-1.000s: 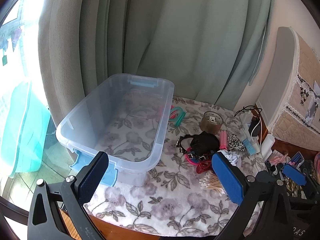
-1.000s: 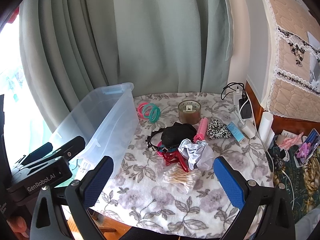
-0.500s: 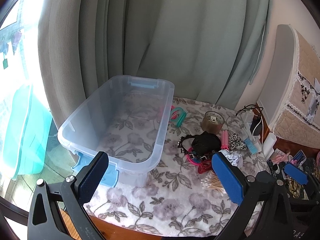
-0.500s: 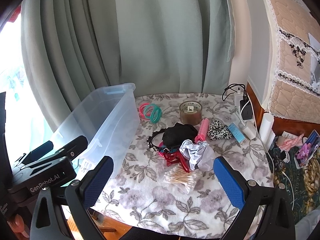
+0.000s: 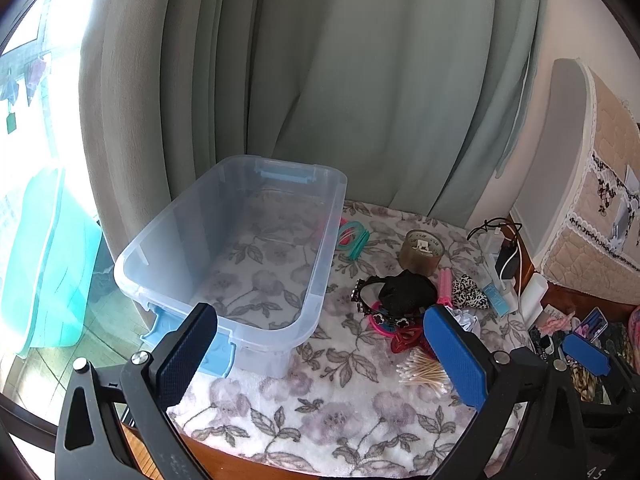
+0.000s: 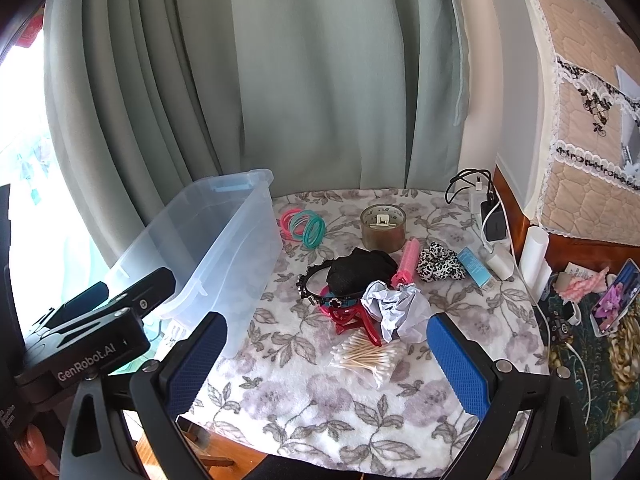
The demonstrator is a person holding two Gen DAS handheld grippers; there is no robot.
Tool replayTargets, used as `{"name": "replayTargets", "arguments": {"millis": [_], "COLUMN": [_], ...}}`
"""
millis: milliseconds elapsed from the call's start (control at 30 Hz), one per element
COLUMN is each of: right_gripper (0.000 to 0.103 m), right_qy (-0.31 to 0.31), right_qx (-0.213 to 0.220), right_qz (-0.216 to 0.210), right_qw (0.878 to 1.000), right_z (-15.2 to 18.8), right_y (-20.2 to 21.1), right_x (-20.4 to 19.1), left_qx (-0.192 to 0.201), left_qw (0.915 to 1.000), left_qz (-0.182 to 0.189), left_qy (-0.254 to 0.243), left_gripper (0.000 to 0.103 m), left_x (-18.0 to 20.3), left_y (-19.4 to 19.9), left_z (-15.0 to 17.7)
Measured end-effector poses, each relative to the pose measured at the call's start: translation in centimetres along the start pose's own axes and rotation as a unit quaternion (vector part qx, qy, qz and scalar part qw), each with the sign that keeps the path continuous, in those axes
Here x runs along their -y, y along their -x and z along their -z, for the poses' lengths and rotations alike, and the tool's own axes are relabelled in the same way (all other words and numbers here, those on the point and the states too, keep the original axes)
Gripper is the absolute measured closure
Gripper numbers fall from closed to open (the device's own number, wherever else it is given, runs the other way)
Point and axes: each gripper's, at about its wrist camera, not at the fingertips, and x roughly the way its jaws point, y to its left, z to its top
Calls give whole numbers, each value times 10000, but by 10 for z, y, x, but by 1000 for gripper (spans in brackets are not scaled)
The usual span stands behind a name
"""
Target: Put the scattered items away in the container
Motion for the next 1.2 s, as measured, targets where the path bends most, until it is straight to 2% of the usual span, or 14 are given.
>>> {"name": "replayTargets", "arguments": {"millis": [833, 1033, 1200], "right_gripper": [1, 1, 1], "right_qy": [-70, -189, -495], "right_qx": [-71, -62, 14], "right_qz": [-130, -243, 13], "right_qw": [9999, 9995, 9988], "right_z": [1, 3, 0], "right_y": [-5, -8, -9], "right_x": [7, 22, 57], "left_qx": [19, -4, 136], "left_qw": [9999, 9996, 9991], "left_qz": [-71, 68, 348], "left_qy": [-123, -270, -206], "left_gripper": [0, 0, 0], "left_x": [6, 16, 28], "left_y": [-1, -9, -14], "left_z": [1, -2, -10]}}
